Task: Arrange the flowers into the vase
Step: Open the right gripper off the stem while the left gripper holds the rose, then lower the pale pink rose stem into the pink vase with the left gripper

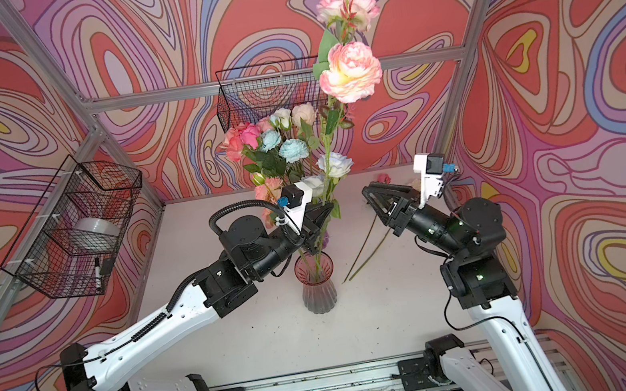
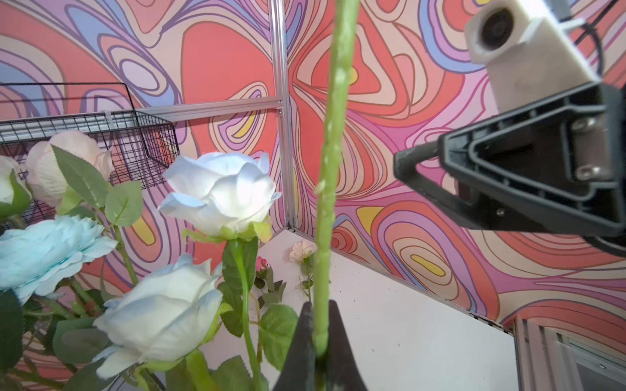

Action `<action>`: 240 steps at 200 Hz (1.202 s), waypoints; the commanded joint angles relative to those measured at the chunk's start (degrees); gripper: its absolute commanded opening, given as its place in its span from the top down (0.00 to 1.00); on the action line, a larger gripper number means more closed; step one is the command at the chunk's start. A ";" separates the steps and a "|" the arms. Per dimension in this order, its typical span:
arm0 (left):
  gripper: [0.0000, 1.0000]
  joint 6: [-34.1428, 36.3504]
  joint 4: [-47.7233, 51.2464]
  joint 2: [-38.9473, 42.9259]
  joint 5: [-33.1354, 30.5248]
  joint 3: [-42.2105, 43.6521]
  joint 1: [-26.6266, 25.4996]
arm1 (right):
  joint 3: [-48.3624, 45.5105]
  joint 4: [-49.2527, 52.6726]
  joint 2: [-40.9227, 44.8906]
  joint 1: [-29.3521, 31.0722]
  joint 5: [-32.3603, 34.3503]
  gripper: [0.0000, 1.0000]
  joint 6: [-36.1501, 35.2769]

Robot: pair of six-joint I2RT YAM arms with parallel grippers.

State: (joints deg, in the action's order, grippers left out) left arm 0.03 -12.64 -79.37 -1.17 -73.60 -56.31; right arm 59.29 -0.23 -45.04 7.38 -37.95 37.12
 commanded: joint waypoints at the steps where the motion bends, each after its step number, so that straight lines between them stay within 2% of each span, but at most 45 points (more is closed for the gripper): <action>1: 1.00 0.54 -4.40 -0.28 -1.03 2.84 0.06 | 1.56 1.82 0.47 0.30 0.74 0.64 -0.89; 80: 1.00 -7.54 -14.99 3.94 -0.64 19.02 0.06 | 0.21 2.17 -0.32 0.30 1.42 0.64 -1.09; 127: 1.00 -9.18 -18.07 4.40 0.59 23.93 -0.02 | 0.14 2.08 -1.41 0.33 1.40 0.64 -0.84; 160: 0.79 -9.60 -18.10 4.84 0.14 25.19 -0.05 | 0.41 2.96 -1.73 0.27 1.46 0.64 -1.11; 189: 0.67 -9.23 -17.96 5.13 -0.37 25.11 -0.01 | 0.48 2.78 -2.23 0.32 1.42 0.64 -1.07; 240: 0.66 -8.57 -16.03 7.09 -0.65 24.46 -0.03 | 1.09 3.48 -2.43 0.28 1.93 0.64 -1.88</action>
State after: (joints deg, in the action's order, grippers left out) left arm -8.80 -27.92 -74.65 -1.54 -48.73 -56.29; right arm 59.33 2.44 -47.72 7.49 -36.88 36.49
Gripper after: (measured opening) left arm 0.340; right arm 0.358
